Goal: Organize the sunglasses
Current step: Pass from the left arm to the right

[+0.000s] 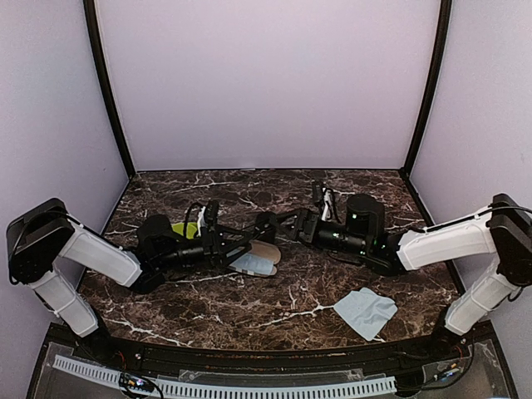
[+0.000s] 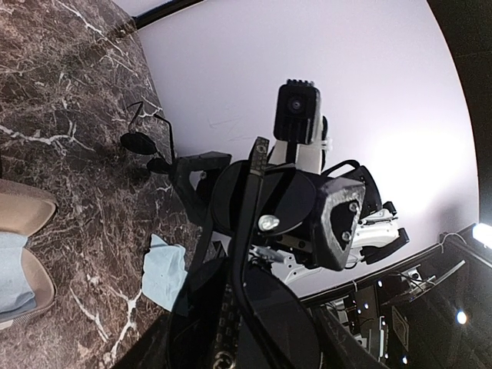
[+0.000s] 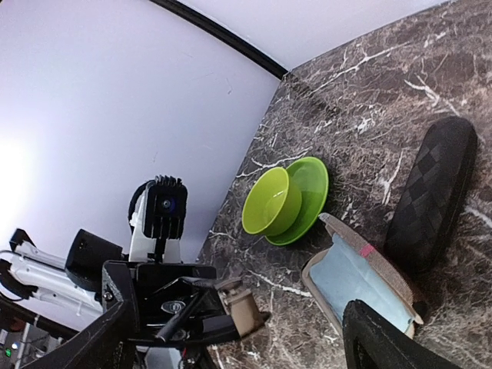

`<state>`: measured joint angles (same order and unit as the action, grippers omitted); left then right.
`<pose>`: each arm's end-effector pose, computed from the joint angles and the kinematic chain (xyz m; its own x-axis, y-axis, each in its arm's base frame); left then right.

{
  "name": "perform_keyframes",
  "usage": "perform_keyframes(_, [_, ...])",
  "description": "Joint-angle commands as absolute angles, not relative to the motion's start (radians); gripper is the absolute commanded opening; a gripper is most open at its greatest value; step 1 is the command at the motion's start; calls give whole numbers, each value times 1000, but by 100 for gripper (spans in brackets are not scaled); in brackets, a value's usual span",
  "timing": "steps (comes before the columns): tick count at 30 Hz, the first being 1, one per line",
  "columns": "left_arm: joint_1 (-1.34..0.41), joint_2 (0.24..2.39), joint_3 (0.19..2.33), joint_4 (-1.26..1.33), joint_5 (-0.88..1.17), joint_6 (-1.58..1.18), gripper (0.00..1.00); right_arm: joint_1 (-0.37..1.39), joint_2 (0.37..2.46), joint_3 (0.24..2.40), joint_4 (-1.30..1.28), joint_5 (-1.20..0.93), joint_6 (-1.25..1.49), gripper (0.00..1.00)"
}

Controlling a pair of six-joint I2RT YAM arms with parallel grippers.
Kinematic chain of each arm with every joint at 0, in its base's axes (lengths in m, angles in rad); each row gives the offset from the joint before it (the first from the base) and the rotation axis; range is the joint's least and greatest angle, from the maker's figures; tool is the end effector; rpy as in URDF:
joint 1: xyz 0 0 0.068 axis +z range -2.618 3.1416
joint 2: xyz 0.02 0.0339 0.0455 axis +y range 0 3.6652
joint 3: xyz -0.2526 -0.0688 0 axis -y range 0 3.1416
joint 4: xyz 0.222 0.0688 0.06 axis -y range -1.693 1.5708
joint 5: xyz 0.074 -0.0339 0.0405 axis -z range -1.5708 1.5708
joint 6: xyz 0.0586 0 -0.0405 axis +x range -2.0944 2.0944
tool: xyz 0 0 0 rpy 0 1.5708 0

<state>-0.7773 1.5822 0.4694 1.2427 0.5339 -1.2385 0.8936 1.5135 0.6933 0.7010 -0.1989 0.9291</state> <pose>0.1917 -0.2304 0.2096 -0.8806 -0.2751 -0.3858 0.4016 -0.0012 -0.9158 0.1986 0.2655 0.2286 -0.7551 0.3141 -0.5755 -0.4712 0.3504 0.8095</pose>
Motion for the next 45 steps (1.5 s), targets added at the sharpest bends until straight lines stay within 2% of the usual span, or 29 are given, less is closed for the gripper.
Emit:
perform_keyframes(1, [-782, 1583, 460, 1317, 548, -1214, 36, 892, 1542, 707, 832, -142, 1141, 92])
perform_keyframes(23, [-784, 1588, 569, 1361, 472, -1214, 36, 890, 1505, 838, 722, -151, 1012, 88])
perform_keyframes(35, [-784, 1585, 556, 1373, 462, -1227, 36, 890, 1490, 854, 692, -130, 971, 80])
perform_keyframes(45, [-785, 1610, 549, 1409, 471, -1252, 35, 888, 1527, 889, 688, -139, 959, 78])
